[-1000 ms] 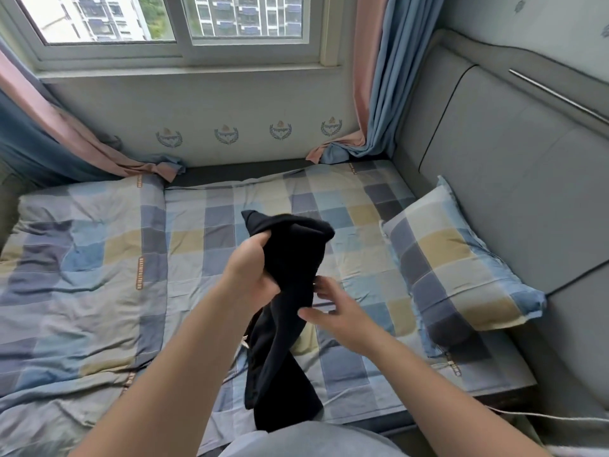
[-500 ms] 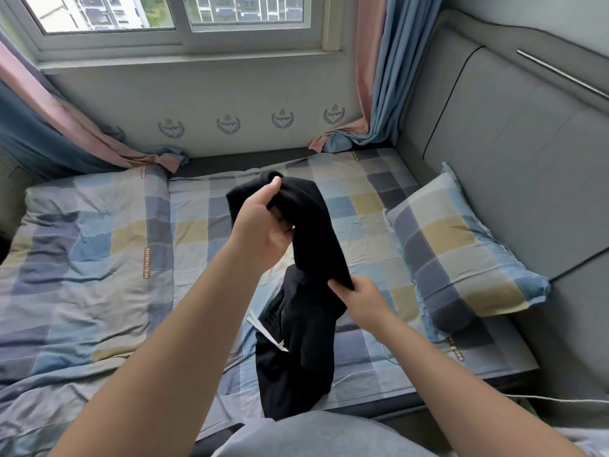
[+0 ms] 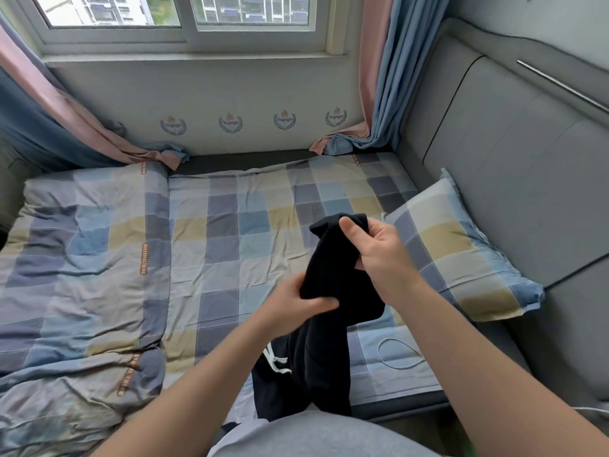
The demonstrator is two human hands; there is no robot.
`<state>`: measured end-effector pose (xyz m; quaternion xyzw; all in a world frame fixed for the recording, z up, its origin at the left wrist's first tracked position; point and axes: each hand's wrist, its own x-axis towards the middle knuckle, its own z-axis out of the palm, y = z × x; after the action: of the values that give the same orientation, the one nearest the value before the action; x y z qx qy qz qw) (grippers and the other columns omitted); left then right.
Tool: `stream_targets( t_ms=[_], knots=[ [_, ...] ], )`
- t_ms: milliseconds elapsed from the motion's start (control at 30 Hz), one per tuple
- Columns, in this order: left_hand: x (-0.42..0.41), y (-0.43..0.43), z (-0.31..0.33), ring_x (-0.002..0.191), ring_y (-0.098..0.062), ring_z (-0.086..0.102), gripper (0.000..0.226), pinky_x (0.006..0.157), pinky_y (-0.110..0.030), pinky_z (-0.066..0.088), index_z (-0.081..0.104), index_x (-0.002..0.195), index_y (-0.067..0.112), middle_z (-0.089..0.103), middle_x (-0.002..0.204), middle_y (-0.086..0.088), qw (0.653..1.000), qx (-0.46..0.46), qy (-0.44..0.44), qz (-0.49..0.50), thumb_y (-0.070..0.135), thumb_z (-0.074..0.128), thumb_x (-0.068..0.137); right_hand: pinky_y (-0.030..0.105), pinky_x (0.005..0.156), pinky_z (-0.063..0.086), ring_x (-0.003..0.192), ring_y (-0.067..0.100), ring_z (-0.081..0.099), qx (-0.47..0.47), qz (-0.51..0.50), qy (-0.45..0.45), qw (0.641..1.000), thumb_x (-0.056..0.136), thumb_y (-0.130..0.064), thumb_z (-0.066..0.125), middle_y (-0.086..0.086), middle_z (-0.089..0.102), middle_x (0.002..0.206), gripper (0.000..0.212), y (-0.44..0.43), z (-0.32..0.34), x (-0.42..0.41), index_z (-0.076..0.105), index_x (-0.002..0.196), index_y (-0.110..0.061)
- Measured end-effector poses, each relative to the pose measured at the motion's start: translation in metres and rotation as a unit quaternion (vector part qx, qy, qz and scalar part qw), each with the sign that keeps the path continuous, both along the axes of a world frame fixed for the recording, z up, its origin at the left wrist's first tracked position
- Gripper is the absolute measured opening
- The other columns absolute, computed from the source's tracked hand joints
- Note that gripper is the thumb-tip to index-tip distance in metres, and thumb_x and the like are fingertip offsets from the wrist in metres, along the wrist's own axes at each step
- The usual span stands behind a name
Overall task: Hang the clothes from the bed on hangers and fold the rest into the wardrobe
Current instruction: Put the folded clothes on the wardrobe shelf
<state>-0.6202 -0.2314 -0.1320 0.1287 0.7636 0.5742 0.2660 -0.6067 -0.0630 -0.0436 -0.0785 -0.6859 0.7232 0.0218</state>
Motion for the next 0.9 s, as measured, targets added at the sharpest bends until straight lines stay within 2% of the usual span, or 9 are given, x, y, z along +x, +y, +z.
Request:
stream_targets(
  t_ms=[167,300,400,433,567,667,767,833,900],
  knots=[
    [0.003,-0.003,-0.012,0.093,-0.003,0.069,0.010,0.090,-0.040,0.056,0.068,0.103,0.039,0.074,0.099,0.018,0.995,-0.094,0.047,-0.002,0.042,0.062,0.095,0.042,0.089,0.059,0.102,0.027,0.071,-0.014,0.004,0.009,1.000,0.102,-0.023,0.055,0.011,0.076,0.102,0.020,-0.002,0.013,-0.003,0.074,0.098,-0.017],
    [-0.002,-0.009,-0.003,0.089,-0.028,0.070,0.032,0.086,-0.050,0.055,0.071,0.105,0.015,0.075,0.097,-0.011,0.992,-0.106,0.053,0.043,0.044,0.056,0.100,0.034,0.098,0.054,0.114,0.014,0.067,-0.008,0.038,-0.001,0.999,0.104,-0.016,0.052,-0.003,0.073,0.118,0.022,0.003,0.003,-0.001,0.065,0.120,-0.023],
    [-0.012,-0.013,0.008,0.054,-0.017,0.057,0.043,0.057,-0.041,0.047,0.059,0.071,0.010,0.059,0.059,-0.001,0.984,-0.103,0.087,0.118,0.044,0.061,0.097,0.027,0.098,0.051,0.116,0.002,0.063,0.052,0.055,-0.006,0.997,0.101,-0.017,0.058,-0.011,0.070,0.123,0.030,0.007,-0.012,0.004,0.059,0.130,-0.025],
    [-0.015,-0.014,0.011,0.051,-0.016,0.052,0.046,0.055,-0.039,0.043,0.056,0.068,0.008,0.054,0.057,-0.001,0.981,-0.103,0.095,0.136,0.043,0.061,0.097,0.024,0.095,0.052,0.115,0.000,0.063,0.061,0.064,-0.014,0.996,0.100,-0.017,0.059,-0.011,0.069,0.125,0.032,0.008,-0.019,0.006,0.058,0.132,-0.024],
    [-0.021,-0.014,0.030,0.082,-0.023,0.071,0.028,0.082,-0.049,0.057,0.072,0.093,0.015,0.074,0.081,-0.003,0.979,-0.024,0.093,0.179,0.038,0.058,0.099,0.018,0.092,0.050,0.121,0.002,0.058,0.071,0.102,-0.053,0.991,0.095,-0.022,0.067,-0.008,0.062,0.131,0.035,0.004,-0.047,0.019,0.055,0.127,-0.031],
    [-0.018,-0.013,0.048,0.077,-0.028,0.072,0.033,0.076,-0.057,0.057,0.072,0.084,0.018,0.073,0.075,-0.007,0.971,0.029,0.082,0.224,0.046,0.058,0.094,0.022,0.097,0.048,0.117,-0.003,0.056,0.108,0.109,-0.094,0.984,0.081,-0.039,0.078,-0.013,0.062,0.126,0.050,-0.004,-0.072,0.030,0.053,0.123,-0.041],
    [-0.018,-0.008,0.064,0.080,-0.027,0.073,0.039,0.076,-0.057,0.059,0.072,0.083,0.017,0.074,0.081,-0.011,0.958,0.077,0.065,0.270,0.053,0.058,0.088,0.029,0.098,0.049,0.115,0.001,0.059,0.125,0.136,-0.161,0.969,0.071,-0.043,0.083,-0.013,0.064,0.122,0.066,-0.018,-0.101,0.040,0.050,0.128,-0.035],
    [-0.020,-0.003,0.074,0.085,-0.020,0.074,0.034,0.083,-0.052,0.060,0.073,0.084,0.022,0.077,0.085,-0.004,0.951,0.112,0.050,0.283,0.052,0.059,0.087,0.026,0.095,0.048,0.111,-0.001,0.059,0.152,0.157,-0.176,0.960,0.077,-0.038,0.080,-0.017,0.064,0.119,0.062,-0.027,-0.117,0.043,0.049,0.131,-0.035],
    [-0.023,-0.001,0.082,0.085,-0.017,0.074,0.029,0.084,-0.049,0.060,0.073,0.084,0.023,0.077,0.085,-0.001,0.949,0.124,0.055,0.283,0.048,0.059,0.090,0.027,0.089,0.048,0.103,0.004,0.062,0.187,0.138,-0.175,0.957,0.086,-0.031,0.073,-0.013,0.068,0.109,0.041,-0.029,-0.126,0.040,0.058,0.124,-0.028]
  ],
)
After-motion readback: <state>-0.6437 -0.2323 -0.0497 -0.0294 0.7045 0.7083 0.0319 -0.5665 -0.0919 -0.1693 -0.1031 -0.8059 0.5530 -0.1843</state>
